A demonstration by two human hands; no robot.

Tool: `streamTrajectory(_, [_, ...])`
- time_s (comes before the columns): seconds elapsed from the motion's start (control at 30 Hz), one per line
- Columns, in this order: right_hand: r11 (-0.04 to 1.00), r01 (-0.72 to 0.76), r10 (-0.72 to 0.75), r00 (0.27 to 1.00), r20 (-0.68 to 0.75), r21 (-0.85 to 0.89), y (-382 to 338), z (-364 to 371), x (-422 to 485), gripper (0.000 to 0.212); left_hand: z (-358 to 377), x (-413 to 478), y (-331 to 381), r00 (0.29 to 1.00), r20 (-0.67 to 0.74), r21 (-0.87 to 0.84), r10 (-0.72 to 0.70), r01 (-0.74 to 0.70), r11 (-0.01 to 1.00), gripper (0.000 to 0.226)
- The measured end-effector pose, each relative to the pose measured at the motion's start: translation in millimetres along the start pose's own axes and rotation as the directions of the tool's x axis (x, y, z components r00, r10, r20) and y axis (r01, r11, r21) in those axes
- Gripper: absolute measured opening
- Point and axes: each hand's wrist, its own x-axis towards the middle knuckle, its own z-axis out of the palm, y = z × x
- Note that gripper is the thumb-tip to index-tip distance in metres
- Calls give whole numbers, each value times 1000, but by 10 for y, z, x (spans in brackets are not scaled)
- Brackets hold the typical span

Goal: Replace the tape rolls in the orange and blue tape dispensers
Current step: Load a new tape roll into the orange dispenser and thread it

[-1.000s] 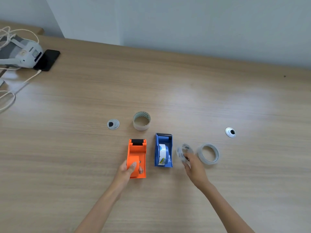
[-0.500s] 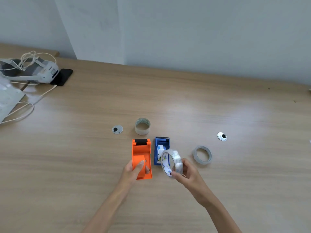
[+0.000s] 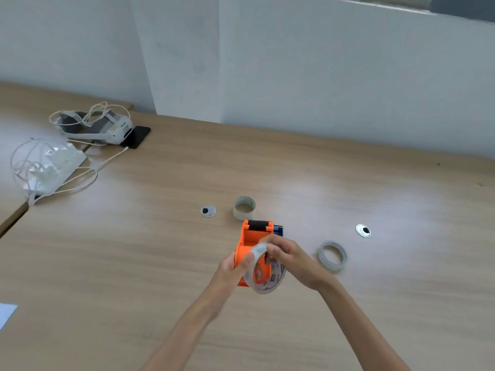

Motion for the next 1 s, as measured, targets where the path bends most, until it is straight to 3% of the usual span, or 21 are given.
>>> streamTrajectory(0.1, [999, 42, -41, 997, -64, 19, -29, 66, 86, 22, 20, -45, 11, 1000, -4, -67, 0, -1, 998, 38])
streamTrajectory(0.23, [995, 95, -95, 962, -256, -12, -28, 244, 143, 14, 60, -57, 43, 999, -47, -138, 19, -25, 990, 42])
streamTrajectory(0.33, [993, 37, -82, 909, -408, -115, 60, 389, 146, 12, 71, -34, 37, 993, -113, -150, 31, -48, 988, 41])
streamTrajectory(0.4, [999, 11, -33, 886, -463, -50, 59, 464, 91, 12, 88, -14, 42, 992, -119, -150, 33, -51, 987, 38])
streamTrajectory(0.6, [972, 15, 63, 946, -318, 237, 90, 483, -69, 26, 148, 42, 106, 998, -60, -83, 31, -36, 996, 30])
streamTrajectory(0.83, [1000, 19, -23, 961, -275, -19, 20, 211, -43, 30, 303, 155, 133, 998, 42, -56, -54, 56, 997, 53])
streamTrajectory(0.93, [991, 57, -87, 962, -261, -118, 12, 155, -39, 29, 336, 247, 156, 995, -18, -102, -103, 101, 990, 63])
streamTrajectory(1.0, [989, 84, -114, 957, -268, -122, 40, 156, -32, 32, 364, 328, 156, 990, -63, -117, -127, 119, 986, 56])
